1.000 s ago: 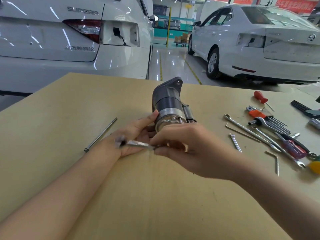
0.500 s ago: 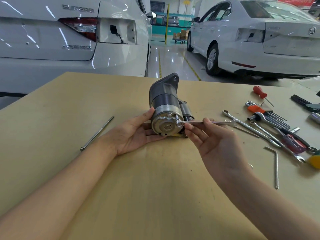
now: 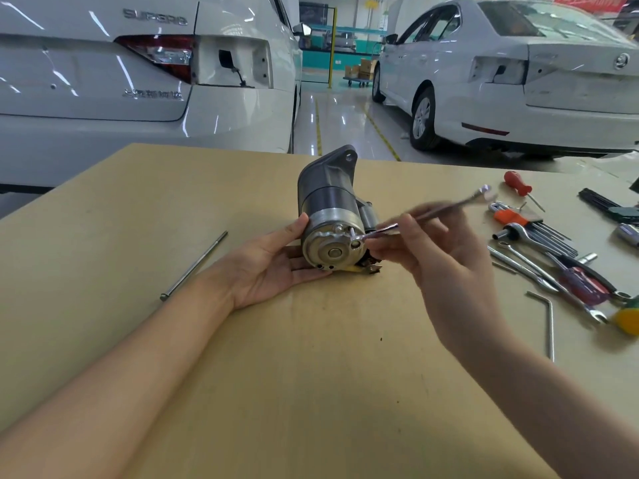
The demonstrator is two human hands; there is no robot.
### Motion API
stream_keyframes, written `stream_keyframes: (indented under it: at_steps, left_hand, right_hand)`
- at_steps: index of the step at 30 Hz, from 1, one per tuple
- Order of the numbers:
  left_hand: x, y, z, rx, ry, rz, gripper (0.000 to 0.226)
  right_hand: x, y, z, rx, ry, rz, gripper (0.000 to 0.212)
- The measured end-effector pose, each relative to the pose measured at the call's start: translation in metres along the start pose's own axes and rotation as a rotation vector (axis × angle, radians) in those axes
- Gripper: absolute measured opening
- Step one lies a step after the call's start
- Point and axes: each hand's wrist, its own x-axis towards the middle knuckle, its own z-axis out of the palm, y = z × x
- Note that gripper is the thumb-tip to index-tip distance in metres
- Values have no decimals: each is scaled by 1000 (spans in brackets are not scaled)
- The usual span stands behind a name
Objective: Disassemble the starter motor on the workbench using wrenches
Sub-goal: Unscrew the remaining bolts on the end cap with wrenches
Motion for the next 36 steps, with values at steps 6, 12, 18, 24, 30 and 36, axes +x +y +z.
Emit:
stream_keyframes:
  at_steps: [6,12,18,24,30,36]
  left_hand:
    - [-1,-1,0,-14,12,0,63]
    - [-6,2,7,-58,53,-24,49]
    - [-6,1,9,-41,108,-100,72]
    - [-2,1,5,-18,99,-17,55]
    - [-3,1,3,3,68,-9,77]
    - [-1,1,3,3,27,-14,107]
  right_hand:
    - [27,-23,21,-689,-400,-376,23]
    - [24,-17,49,-1511,-959,-711,27]
    - [5,-12,27,-1237,-937,-728,17]
    - [-23,12,5,-194,-248,-116,10]
    - [-13,7,2,327,31,165,11]
    - [-8,10,2,401,114,236,6]
